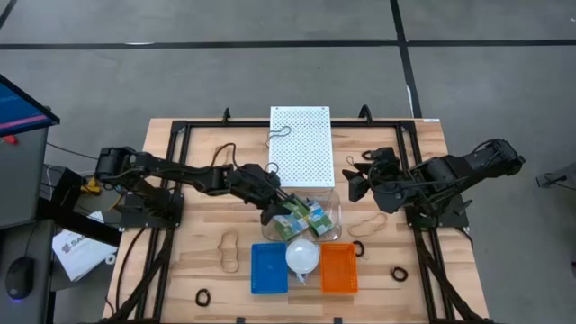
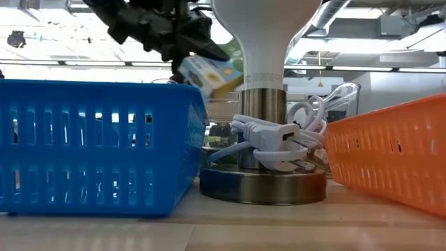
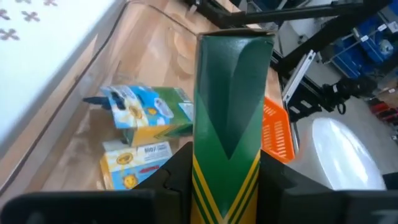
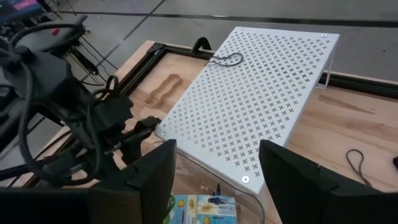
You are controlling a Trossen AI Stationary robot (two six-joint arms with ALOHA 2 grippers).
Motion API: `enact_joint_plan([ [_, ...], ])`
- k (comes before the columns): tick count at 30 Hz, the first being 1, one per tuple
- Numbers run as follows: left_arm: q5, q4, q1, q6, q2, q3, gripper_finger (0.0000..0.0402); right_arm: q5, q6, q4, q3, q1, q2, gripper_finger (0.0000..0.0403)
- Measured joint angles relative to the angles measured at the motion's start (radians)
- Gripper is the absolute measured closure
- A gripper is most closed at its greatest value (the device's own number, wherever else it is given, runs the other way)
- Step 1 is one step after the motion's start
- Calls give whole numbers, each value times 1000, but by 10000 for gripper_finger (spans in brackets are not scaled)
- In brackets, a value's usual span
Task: Pick & Place Office Desk Supplies
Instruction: Put the crayon box into the transparent bin, then put the black rubberband into the blue bin
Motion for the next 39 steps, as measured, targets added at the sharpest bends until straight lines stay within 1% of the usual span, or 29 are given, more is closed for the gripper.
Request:
enact_joint_plan([
  [2, 1, -5, 0, 0, -3, 1, 305, 0, 0, -1, 0, 0, -2, 177],
  [4, 1, -57, 0, 0, -2, 0, 305, 0, 0, -2, 0, 1, -4, 177],
  [8, 28, -91, 0, 0, -2, -1, 295, -1, 0, -4, 0, 1, -2, 177],
  [11, -1, -112, 3, 0, -13, -2, 273, -1, 0, -4, 0, 1, -3, 177],
  [13, -9, -84, 12, 0, -32, 0, 254, -1, 0, -6, 0, 1, -3, 177],
  [19, -63, -129, 54, 23, -121, -1, 197, -5, -1, -14, 0, 1, -3, 177],
  [23, -70, -133, 74, 42, -192, -2, 177, -8, -1, -14, 0, 2, -3, 177],
  [24, -60, -110, 73, 57, -203, -2, 176, -8, -1, -14, 0, 2, -3, 177],
  [26, -46, -129, 71, 62, -229, 0, 180, -9, -3, -14, 0, 1, -3, 177],
  [28, -32, -148, 65, 74, -236, 0, 192, -8, -4, -17, 0, 1, -3, 177],
  [31, -28, -208, 54, 128, -244, -2, 219, -8, -8, -17, 0, 1, -3, 177],
  [33, -28, -234, 53, 131, -255, -1, 239, -9, -5, -14, 0, 1, -3, 177],
  [36, -19, -373, 53, 132, -287, -1, 267, -20, -1, -10, 0, 2, -3, 177],
  [39, 54, -599, 30, 139, -340, -2, 287, -26, 0, -9, 0, 2, -3, 177],
])
